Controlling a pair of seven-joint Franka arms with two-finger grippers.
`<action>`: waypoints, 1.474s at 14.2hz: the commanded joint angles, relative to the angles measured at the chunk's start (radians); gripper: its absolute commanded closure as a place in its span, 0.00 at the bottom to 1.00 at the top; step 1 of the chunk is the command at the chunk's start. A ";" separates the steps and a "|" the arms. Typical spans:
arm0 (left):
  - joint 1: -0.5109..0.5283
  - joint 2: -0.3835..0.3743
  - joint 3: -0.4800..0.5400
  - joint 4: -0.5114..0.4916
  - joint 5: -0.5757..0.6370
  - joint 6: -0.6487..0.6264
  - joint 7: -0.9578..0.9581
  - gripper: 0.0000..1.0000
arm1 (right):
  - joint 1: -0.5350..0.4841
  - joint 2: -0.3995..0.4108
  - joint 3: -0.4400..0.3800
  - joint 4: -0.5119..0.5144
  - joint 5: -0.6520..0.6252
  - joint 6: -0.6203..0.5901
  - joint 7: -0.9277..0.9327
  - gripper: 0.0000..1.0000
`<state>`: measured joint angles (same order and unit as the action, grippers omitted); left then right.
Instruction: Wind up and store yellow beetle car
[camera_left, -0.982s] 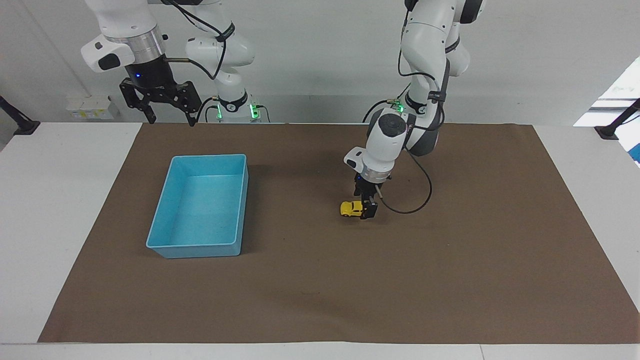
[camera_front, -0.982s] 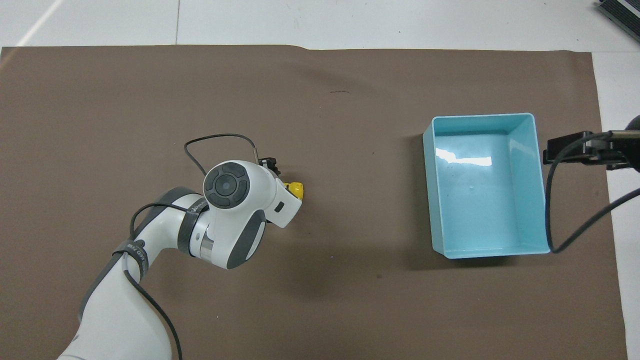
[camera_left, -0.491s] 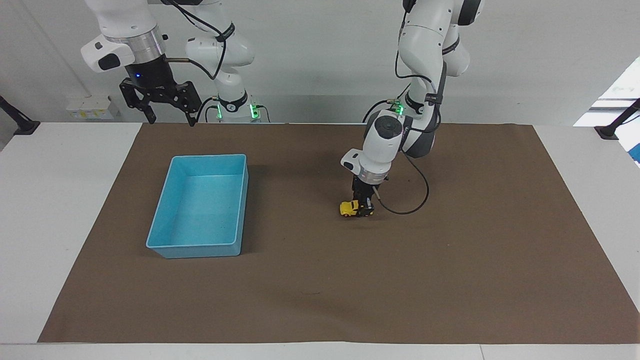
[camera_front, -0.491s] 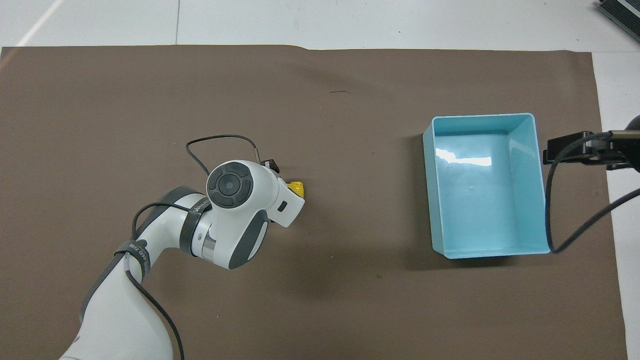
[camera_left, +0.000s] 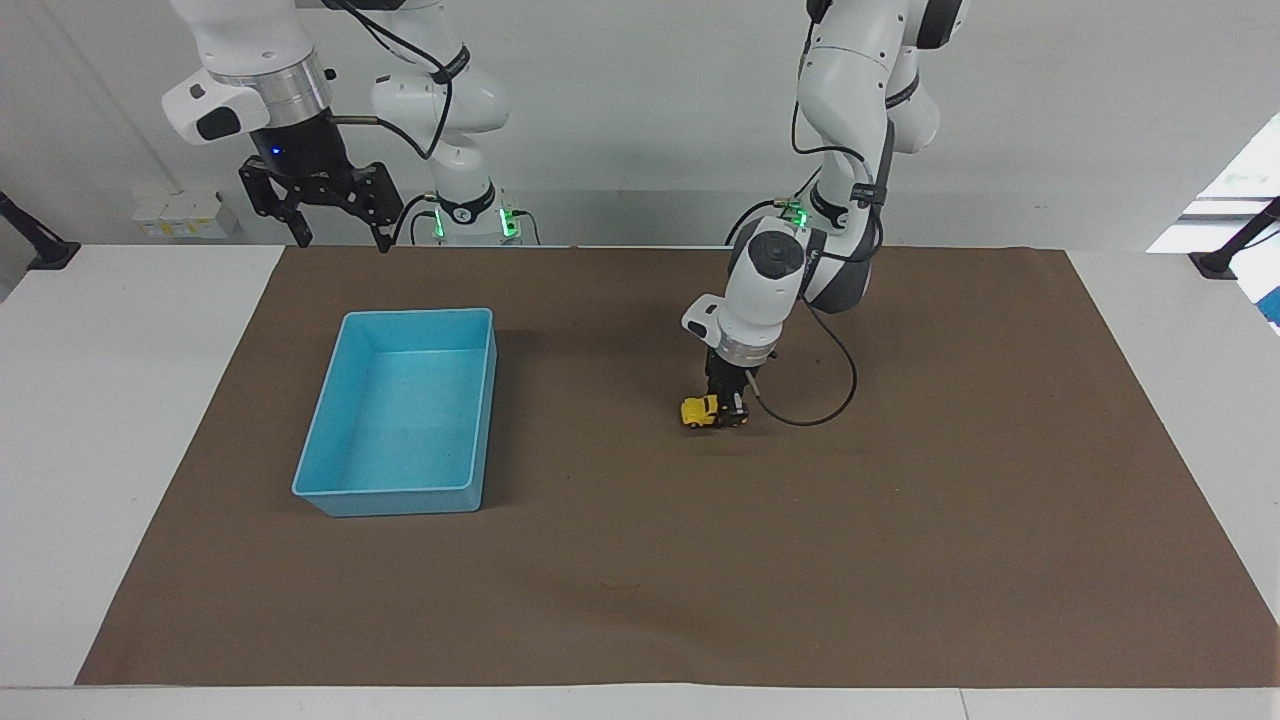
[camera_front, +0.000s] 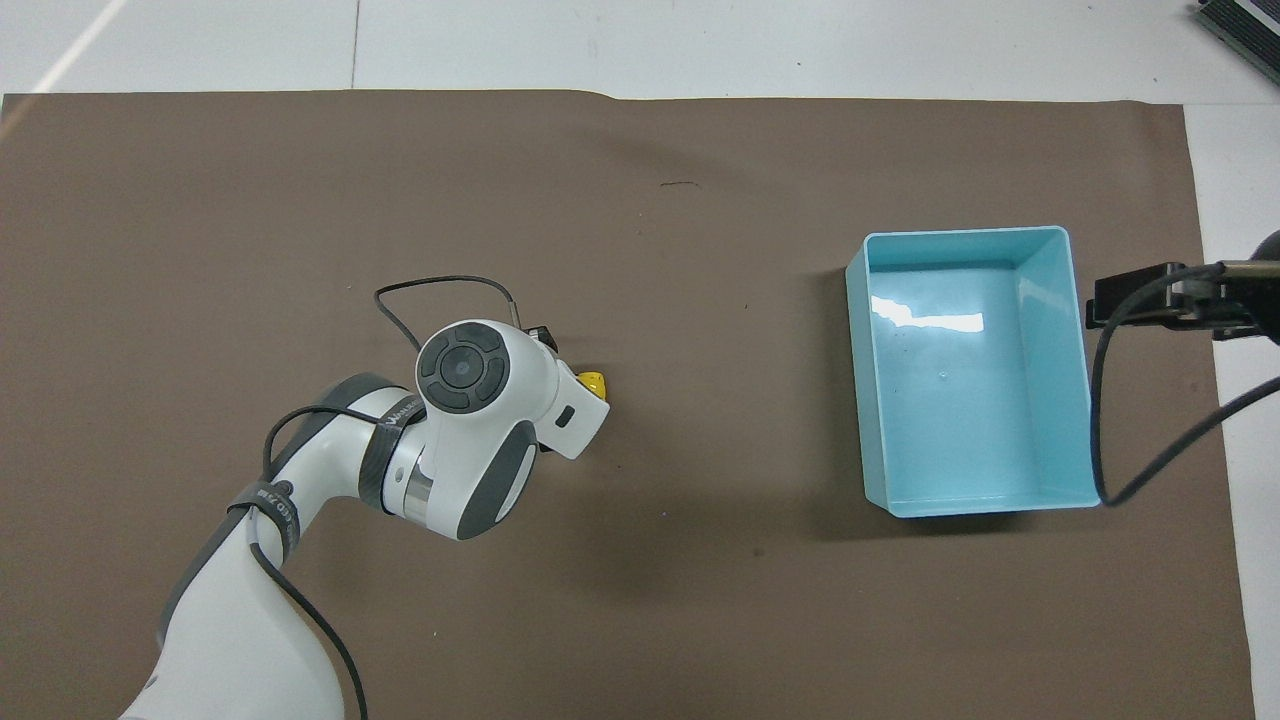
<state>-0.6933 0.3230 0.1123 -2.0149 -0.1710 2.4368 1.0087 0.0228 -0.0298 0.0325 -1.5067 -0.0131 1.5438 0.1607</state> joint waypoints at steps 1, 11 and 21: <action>-0.041 -0.045 0.023 -0.051 -0.001 -0.016 -0.004 1.00 | -0.014 -0.013 0.003 -0.010 0.030 -0.007 -0.006 0.00; 0.070 -0.048 0.021 -0.097 -0.002 -0.009 0.149 1.00 | -0.014 -0.013 0.003 -0.010 0.030 -0.005 -0.006 0.00; 0.196 -0.044 0.021 -0.104 -0.002 -0.018 0.303 1.00 | -0.014 -0.013 0.003 -0.012 0.028 -0.005 -0.006 0.00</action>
<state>-0.5348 0.2559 0.1321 -2.1036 -0.1711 2.3799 1.2613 0.0228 -0.0298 0.0324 -1.5067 -0.0131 1.5438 0.1607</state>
